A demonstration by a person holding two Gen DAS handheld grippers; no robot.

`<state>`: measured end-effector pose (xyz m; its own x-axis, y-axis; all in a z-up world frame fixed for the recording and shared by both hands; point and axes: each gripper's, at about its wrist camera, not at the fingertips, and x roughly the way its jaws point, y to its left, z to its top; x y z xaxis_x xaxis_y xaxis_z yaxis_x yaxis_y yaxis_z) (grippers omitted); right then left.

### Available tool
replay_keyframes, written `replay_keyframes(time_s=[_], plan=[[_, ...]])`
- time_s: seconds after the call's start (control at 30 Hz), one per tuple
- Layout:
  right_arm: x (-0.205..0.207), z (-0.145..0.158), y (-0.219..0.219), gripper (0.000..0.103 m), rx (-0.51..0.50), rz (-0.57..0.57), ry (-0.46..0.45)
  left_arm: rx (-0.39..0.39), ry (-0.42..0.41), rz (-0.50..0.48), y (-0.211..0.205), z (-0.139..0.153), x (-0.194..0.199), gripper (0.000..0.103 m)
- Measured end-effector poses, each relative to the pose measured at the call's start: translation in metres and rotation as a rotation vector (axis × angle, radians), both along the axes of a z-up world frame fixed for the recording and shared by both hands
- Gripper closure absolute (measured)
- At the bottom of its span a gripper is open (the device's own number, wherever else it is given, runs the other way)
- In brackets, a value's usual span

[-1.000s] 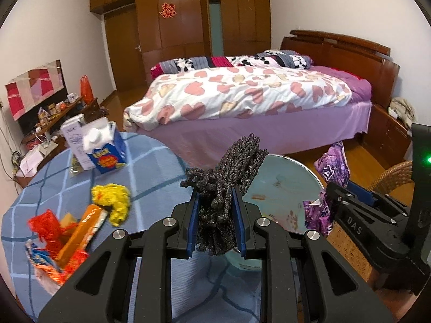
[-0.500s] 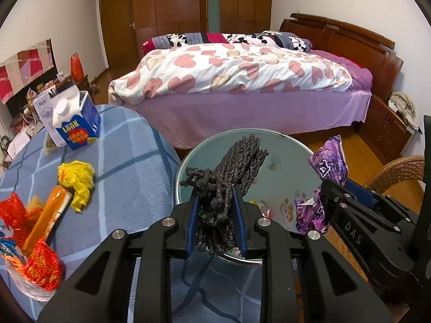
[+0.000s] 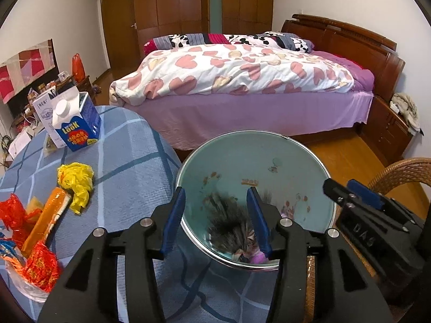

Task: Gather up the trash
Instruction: 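Open left tool to drop the rope while right tool opens to drop the wrapper, then move both open tools back over the trash on the table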

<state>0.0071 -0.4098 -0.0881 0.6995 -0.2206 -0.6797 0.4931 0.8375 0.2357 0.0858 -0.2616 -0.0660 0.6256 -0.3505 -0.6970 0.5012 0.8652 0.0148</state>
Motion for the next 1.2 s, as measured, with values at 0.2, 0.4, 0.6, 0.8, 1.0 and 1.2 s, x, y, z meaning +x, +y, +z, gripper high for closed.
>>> replay_keyframes(time_s=[0.2,0.4,0.6,0.8,1.0,1.2], plan=[[-0.01,0.007,-0.002,0.043,0.006,-0.038,-0.051,0.012,-0.031,0.043,0.007,0.007,-0.004,0.034],[-0.019,0.019,0.008,0.03,-0.03,-0.061,-0.102,-0.002,-0.083,0.071,0.033,0.025,-0.015,0.017],[-0.017,0.027,0.031,0.028,-0.04,-0.001,-0.107,-0.016,-0.101,0.129,0.071,0.037,-0.021,0.012],[-0.012,0.037,0.069,0.022,-0.036,0.091,-0.12,-0.004,-0.114,0.192,0.109,0.043,-0.023,0.006],[-0.002,0.043,0.106,0.022,-0.024,0.186,-0.121,0.013,-0.144,0.238,0.143,0.05,-0.029,0.006],[0.006,0.047,0.144,0.022,-0.042,0.281,-0.117,0.016,-0.14,0.288,0.187,0.047,-0.034,0.006]])
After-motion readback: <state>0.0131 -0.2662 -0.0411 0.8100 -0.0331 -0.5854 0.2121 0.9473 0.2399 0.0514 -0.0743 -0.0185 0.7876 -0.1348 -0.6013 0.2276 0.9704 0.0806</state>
